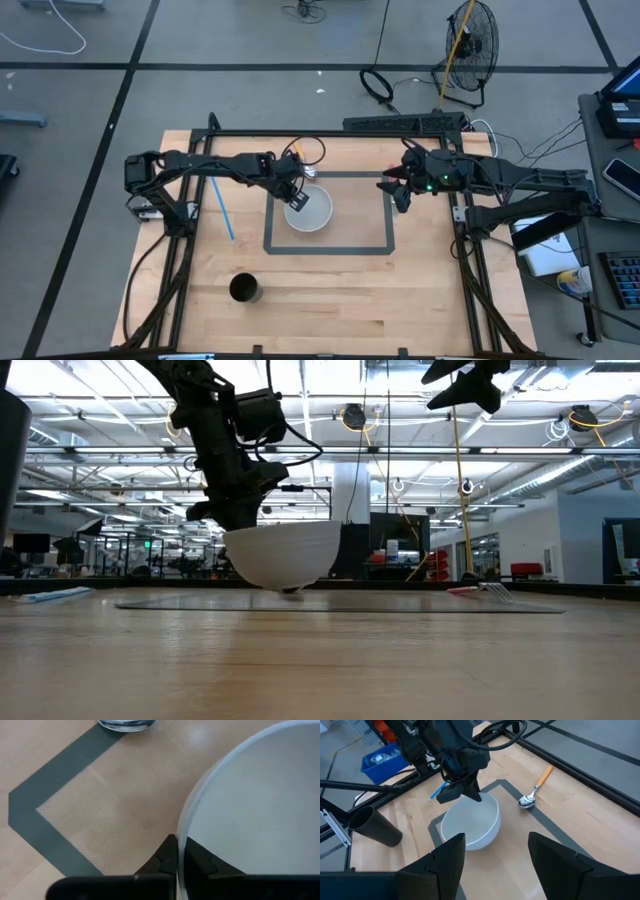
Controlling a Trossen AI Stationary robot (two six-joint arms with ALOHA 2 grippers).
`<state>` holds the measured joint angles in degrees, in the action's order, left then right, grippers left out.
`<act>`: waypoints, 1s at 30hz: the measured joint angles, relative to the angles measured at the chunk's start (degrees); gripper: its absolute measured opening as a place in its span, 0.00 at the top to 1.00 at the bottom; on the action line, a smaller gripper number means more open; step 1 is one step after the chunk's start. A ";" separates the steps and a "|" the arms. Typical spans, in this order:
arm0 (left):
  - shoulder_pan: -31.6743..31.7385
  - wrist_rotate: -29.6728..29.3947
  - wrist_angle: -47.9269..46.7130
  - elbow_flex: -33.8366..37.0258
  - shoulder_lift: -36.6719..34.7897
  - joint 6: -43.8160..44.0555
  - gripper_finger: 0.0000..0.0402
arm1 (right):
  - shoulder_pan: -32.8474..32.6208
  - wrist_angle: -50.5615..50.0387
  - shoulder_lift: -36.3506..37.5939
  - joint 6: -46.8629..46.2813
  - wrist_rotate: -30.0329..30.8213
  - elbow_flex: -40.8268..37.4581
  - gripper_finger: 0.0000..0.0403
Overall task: Pick & Place Utensil
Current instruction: Put the white bowl on the table mat
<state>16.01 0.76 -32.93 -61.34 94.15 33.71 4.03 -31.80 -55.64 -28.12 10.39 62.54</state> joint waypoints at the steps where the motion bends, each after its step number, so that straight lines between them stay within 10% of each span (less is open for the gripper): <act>1: 0.00 0.02 0.02 0.00 0.00 0.00 0.98 | 0.00 0.19 0.00 0.01 0.00 0.00 0.47; 30: -1.16 0.48 2.73 0.04 2.34 0.90 0.73 | -0.01 0.27 -0.02 -0.79 -0.15 0.00 0.47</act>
<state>14.85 1.23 -30.20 -61.30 96.49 34.61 4.02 -31.53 -55.66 -28.91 10.24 62.54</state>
